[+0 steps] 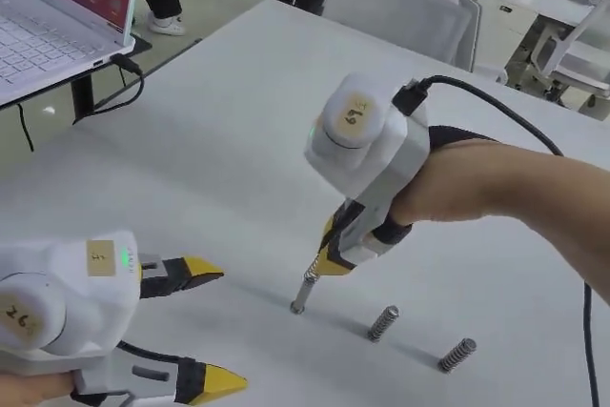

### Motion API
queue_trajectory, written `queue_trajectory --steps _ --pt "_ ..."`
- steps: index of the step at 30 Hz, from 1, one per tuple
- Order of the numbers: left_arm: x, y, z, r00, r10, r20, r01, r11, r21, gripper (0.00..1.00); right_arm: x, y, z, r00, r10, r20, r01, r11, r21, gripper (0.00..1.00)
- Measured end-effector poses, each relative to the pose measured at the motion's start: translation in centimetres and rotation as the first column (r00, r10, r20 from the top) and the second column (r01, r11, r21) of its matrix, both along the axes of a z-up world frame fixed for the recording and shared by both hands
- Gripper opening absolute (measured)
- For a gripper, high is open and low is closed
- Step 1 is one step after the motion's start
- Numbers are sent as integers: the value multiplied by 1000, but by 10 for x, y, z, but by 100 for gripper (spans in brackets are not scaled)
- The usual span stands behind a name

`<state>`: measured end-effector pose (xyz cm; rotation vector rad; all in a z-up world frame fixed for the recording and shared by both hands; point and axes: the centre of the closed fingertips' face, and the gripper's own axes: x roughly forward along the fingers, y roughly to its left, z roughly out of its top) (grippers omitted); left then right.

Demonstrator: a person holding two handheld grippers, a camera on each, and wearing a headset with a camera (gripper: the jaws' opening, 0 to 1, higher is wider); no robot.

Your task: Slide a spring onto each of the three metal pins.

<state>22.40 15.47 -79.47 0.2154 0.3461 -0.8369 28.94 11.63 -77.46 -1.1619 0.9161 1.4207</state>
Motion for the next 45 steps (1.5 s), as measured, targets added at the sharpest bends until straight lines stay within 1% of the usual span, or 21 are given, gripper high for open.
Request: queue_trajectory --steps 2,6,13,23,28,34,45 --pt "1 0 0 1000 0 0 0 1000 -2 59 0 -2 -1 1000 1 1 -1 1000 -10 8" --pt "1 -1 0 1000 -6 0 6 1000 -1 58 0 0 -3 1000 6 -2 -6 1000 -11 8" --pt "1 -2 0 1000 -10 -1 10 1000 -4 57 4 0 -10 1000 5 -4 -5 1000 -24 8" --pt "2 -1 1 1000 -7 -3 7 1000 -4 57 5 -1 -29 1000 -11 -24 10 999 -42 8" --pt "1 -2 0 1000 -10 -8 10 1000 -1 56 6 -3 -37 1000 -15 -22 14 999 -51 8" --pt "1 -3 0 1000 -11 -8 11 1000 0 56 5 -10 -46 1000 -14 -20 12 997 -79 8" --pt "1 -3 0 1000 -15 -10 15 1000 0 55 2 -15 -58 999 -19 -34 16 996 -89 8"
